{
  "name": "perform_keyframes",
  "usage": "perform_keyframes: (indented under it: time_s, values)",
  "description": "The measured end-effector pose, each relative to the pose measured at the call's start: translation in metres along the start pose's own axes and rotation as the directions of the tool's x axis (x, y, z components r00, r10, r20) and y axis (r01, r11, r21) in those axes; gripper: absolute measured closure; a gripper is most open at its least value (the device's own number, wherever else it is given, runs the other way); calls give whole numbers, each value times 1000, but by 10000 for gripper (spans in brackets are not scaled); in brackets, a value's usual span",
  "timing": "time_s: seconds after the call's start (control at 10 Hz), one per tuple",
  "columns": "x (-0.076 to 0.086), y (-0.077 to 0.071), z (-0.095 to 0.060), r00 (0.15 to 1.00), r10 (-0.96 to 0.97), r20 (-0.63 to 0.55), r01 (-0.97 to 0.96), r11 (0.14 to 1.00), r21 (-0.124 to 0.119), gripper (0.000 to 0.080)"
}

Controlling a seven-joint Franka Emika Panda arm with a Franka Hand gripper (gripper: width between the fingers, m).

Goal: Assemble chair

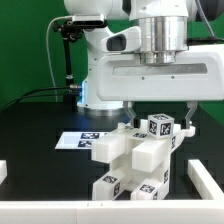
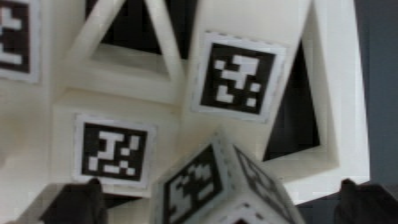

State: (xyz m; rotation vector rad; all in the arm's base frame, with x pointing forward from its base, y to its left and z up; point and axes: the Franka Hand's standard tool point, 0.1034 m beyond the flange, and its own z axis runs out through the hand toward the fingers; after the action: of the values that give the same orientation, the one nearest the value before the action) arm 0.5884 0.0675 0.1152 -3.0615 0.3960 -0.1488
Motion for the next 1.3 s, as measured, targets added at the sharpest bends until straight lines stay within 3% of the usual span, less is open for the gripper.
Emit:
perform_keyframes:
  time_s: [0.2,0.4,0.5,0.6,1.0,1.3]
  values:
    - [4,5,-1,963,-268,13,269,963,-23,151]
    - [4,5,0,971,-239,12,240,971,-23,409]
    - [4,5,0,976,-219,12,220,975,-24,409]
    - [4,5,0,980,-200,11,200,979,-24,519]
    - [3,5,0,997,75,5,-74,997,-25,519]
    - [3,4,0,960,280,2,-280,960,-22,518]
